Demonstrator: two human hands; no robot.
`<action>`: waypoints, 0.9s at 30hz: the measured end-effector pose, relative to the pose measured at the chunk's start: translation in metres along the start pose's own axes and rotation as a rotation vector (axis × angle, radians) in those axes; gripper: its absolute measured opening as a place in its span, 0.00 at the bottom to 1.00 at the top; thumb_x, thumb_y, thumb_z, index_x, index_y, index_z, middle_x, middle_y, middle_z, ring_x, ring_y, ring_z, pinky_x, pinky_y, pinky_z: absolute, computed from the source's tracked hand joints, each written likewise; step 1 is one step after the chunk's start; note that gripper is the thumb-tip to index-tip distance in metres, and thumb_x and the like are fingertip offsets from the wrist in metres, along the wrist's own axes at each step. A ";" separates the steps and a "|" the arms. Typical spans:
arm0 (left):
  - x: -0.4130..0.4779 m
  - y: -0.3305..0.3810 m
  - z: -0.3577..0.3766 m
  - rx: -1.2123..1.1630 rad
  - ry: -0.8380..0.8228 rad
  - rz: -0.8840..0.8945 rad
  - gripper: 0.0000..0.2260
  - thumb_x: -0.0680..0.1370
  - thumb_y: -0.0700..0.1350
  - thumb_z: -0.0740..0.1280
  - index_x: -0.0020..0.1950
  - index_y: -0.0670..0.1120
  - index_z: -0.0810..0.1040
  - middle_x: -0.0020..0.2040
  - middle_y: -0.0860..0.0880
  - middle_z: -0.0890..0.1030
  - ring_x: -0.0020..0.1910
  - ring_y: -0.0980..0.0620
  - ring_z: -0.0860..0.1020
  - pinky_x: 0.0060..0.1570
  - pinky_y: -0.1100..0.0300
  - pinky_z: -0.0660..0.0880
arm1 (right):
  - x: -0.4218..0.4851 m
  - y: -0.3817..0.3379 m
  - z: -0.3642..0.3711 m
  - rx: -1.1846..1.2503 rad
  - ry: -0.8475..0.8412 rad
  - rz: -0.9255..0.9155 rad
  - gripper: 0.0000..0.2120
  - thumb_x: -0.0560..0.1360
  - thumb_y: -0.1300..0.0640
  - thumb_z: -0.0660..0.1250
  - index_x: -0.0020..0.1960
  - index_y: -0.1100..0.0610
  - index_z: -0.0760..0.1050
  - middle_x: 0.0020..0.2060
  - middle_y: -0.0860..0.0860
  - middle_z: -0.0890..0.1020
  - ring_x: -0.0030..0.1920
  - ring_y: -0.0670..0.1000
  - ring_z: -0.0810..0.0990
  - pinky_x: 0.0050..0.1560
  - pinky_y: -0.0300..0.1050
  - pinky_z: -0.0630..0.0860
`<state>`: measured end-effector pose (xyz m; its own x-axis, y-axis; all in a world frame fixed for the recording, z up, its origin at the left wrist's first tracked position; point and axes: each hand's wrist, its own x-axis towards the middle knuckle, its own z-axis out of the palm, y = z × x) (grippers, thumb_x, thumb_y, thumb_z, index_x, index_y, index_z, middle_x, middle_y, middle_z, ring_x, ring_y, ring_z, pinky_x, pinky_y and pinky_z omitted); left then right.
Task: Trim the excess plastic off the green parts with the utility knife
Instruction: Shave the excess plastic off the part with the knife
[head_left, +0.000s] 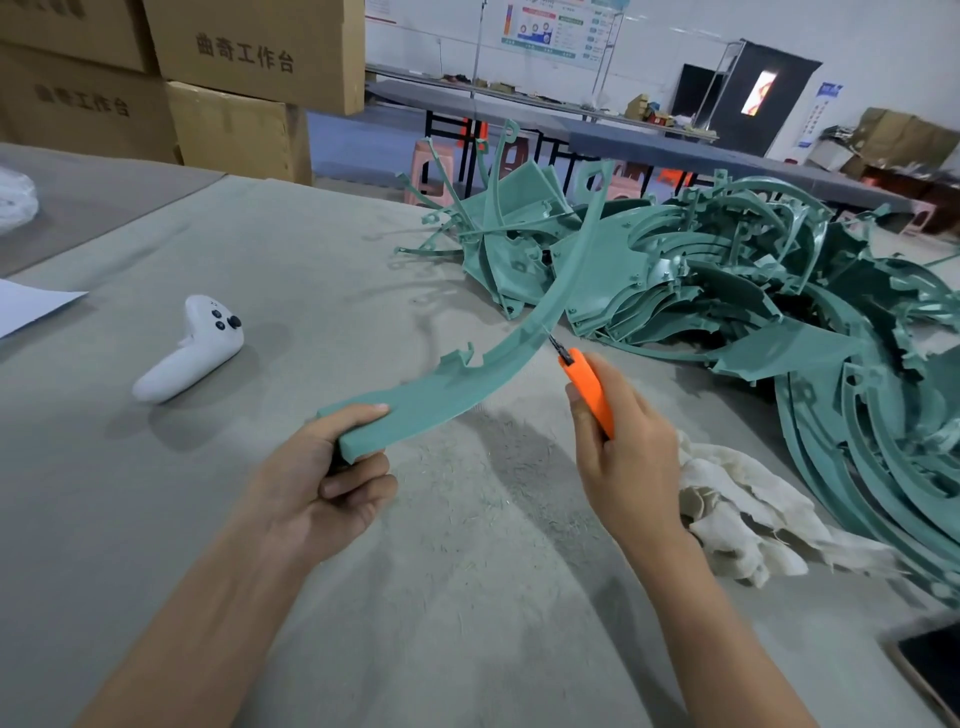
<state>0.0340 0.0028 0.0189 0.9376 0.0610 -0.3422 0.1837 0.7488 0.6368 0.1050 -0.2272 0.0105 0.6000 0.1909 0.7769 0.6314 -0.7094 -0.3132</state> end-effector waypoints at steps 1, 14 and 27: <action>0.000 0.000 0.000 -0.015 0.006 -0.001 0.11 0.70 0.39 0.67 0.34 0.49 0.67 0.22 0.53 0.60 0.15 0.58 0.55 0.20 0.65 0.51 | -0.002 -0.003 0.001 0.019 -0.022 -0.014 0.18 0.80 0.52 0.59 0.66 0.58 0.75 0.39 0.46 0.77 0.30 0.45 0.69 0.28 0.39 0.67; -0.002 0.001 0.000 -0.007 0.013 0.012 0.10 0.70 0.39 0.67 0.34 0.48 0.67 0.22 0.53 0.61 0.15 0.58 0.56 0.20 0.64 0.52 | -0.004 -0.006 0.001 0.086 -0.074 -0.024 0.15 0.79 0.56 0.63 0.64 0.58 0.76 0.37 0.44 0.74 0.28 0.41 0.68 0.29 0.39 0.66; -0.007 -0.002 0.005 0.199 0.089 0.027 0.13 0.74 0.37 0.67 0.32 0.47 0.68 0.22 0.52 0.61 0.15 0.57 0.55 0.19 0.67 0.53 | 0.017 0.022 -0.026 -0.021 0.129 0.131 0.15 0.81 0.55 0.62 0.64 0.61 0.76 0.34 0.48 0.73 0.29 0.48 0.68 0.32 0.41 0.63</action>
<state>0.0286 -0.0023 0.0237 0.9149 0.1441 -0.3770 0.2216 0.6013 0.7677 0.1166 -0.2576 0.0314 0.6075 0.0088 0.7943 0.5411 -0.7366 -0.4057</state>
